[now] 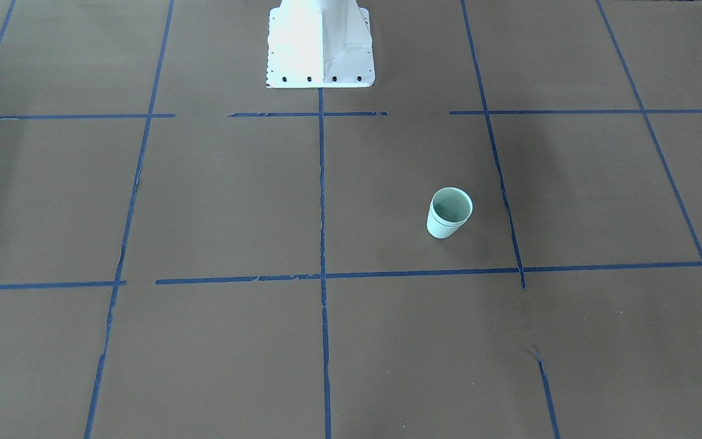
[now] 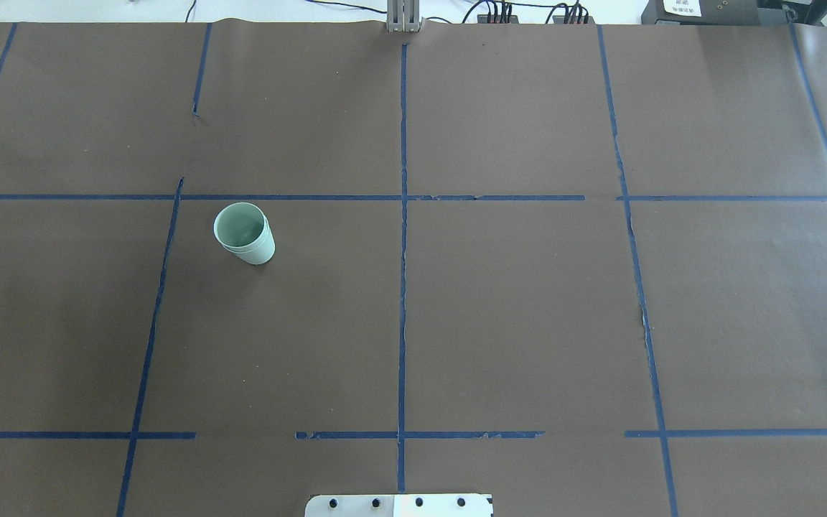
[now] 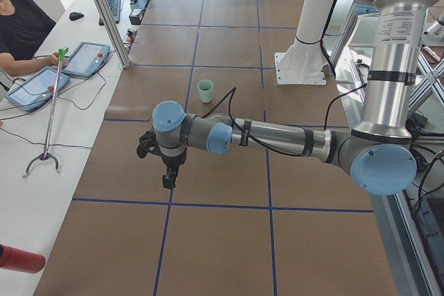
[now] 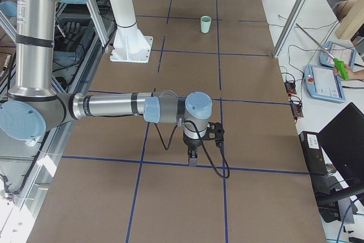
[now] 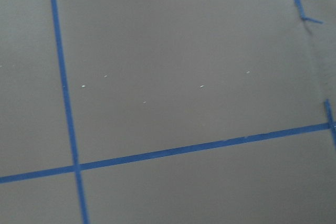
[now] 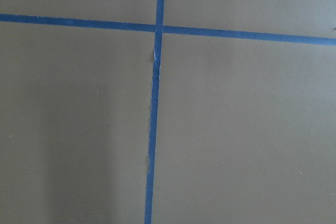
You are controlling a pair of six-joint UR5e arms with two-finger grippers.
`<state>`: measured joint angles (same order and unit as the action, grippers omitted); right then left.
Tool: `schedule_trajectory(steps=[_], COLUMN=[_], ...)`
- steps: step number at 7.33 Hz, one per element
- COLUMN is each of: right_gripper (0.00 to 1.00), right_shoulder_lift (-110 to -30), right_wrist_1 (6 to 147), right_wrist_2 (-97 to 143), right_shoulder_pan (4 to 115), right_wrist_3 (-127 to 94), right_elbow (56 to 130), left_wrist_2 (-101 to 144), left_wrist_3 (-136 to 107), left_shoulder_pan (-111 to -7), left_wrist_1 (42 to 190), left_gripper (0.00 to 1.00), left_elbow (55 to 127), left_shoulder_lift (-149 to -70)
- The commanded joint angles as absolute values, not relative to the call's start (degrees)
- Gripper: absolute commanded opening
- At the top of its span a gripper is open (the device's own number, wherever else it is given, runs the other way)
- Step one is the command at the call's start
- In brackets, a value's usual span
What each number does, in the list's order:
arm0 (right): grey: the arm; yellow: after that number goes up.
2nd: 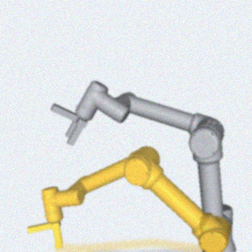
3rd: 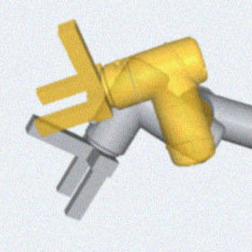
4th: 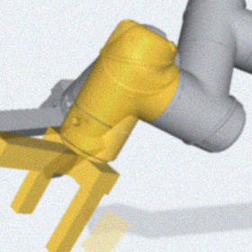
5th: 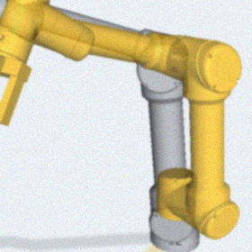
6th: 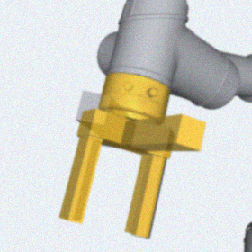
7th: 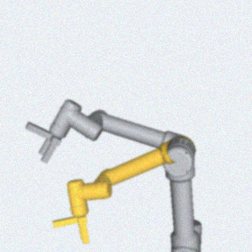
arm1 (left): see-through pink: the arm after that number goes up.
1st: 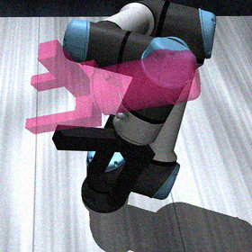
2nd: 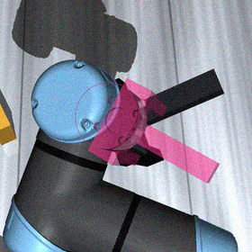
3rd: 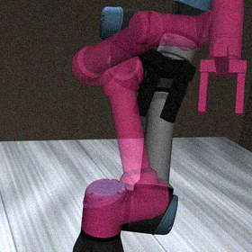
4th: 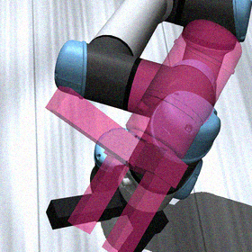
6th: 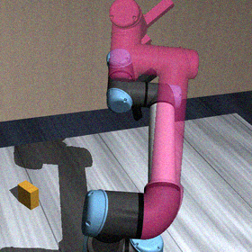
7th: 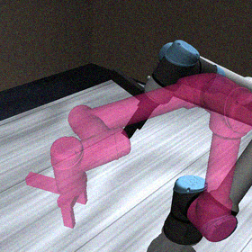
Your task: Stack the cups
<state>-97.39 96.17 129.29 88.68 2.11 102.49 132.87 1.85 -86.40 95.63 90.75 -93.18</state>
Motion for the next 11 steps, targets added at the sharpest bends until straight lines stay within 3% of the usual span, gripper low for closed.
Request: schedule_trajectory(steps=[1, 11], right_gripper=[1.0, 1.0], right_shoulder_lift=[-97.4, -97.4], right_wrist_1=[96.2, 96.2], right_wrist_2=[129.3, 129.3], right_shoulder_pan=[88.7, 88.7], right_wrist_3=[2.1, 2.1], right_elbow=[102.6, 102.5], left_wrist_2=[134.6, 134.5], left_wrist_3=[6.1, 5.2], left_shoulder_pan=[-88.8, -89.6], left_wrist_1=[95.5, 95.0], left_gripper=[1.0, 1.0], left_elbow=[87.5, 87.6], left_shoulder_lift=[-91.2, -89.8])
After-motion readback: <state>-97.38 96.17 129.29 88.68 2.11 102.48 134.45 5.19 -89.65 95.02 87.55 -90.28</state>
